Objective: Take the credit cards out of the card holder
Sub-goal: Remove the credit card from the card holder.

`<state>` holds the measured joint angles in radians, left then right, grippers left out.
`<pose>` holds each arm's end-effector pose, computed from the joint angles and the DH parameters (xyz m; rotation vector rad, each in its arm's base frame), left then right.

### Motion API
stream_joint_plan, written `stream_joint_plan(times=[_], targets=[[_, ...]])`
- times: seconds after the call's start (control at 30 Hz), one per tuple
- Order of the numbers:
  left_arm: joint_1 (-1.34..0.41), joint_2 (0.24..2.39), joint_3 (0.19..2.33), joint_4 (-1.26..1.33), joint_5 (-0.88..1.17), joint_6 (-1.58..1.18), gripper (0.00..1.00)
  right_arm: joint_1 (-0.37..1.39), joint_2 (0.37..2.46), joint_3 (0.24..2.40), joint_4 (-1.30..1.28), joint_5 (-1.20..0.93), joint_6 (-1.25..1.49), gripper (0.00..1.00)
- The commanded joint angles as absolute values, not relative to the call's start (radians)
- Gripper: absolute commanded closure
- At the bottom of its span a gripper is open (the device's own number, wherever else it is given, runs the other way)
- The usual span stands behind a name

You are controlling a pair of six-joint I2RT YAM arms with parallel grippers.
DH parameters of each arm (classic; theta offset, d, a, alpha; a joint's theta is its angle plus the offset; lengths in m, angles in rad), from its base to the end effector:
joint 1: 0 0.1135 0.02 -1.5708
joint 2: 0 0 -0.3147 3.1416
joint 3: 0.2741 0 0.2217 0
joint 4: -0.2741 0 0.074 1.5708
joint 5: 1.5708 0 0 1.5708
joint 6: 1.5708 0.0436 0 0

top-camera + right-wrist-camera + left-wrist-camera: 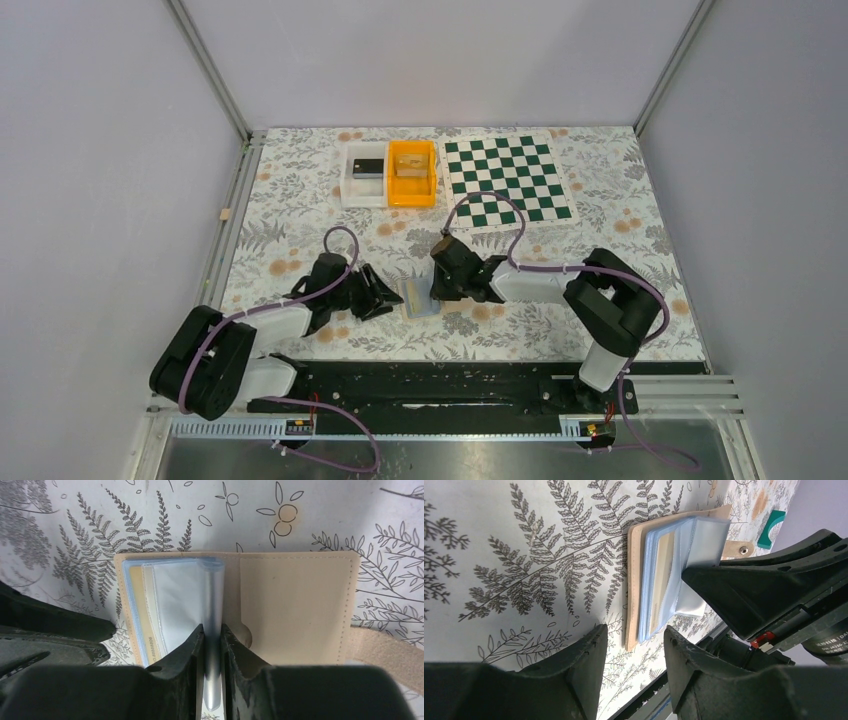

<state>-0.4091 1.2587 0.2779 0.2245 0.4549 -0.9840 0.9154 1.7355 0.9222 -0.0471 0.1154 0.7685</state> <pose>0.1523 -0.0869 0.1914 -0.4790 2.5189 -1.1591 0.2102 0.2652 0.2212 -0.1311 2.5176 0.6004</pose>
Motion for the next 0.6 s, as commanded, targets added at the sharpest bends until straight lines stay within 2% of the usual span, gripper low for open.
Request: stream_joint_plan(times=[0.0, 0.2, 0.33, 0.57], targets=[[-0.431, 1.291, 0.259, 0.230, 0.385, -0.965, 0.55, 0.885, 1.712, 0.815, 0.110, 0.004, 0.843, 0.80], [-0.455, 1.315, 0.266, 0.242, 0.378, -0.968, 0.58, 0.860, 1.701, 0.742, 0.202, -0.042, 0.889, 0.84], [-0.460, 1.276, 0.287, 0.203, 0.361, -0.972, 0.65, 0.850, 1.694, 0.719, 0.230, -0.055, 0.901, 0.85], [-0.486, 1.147, 0.355, 0.101, 0.313, -0.990, 0.64, 0.842, 1.692, 0.693, 0.260, -0.075, 0.911, 0.85]])
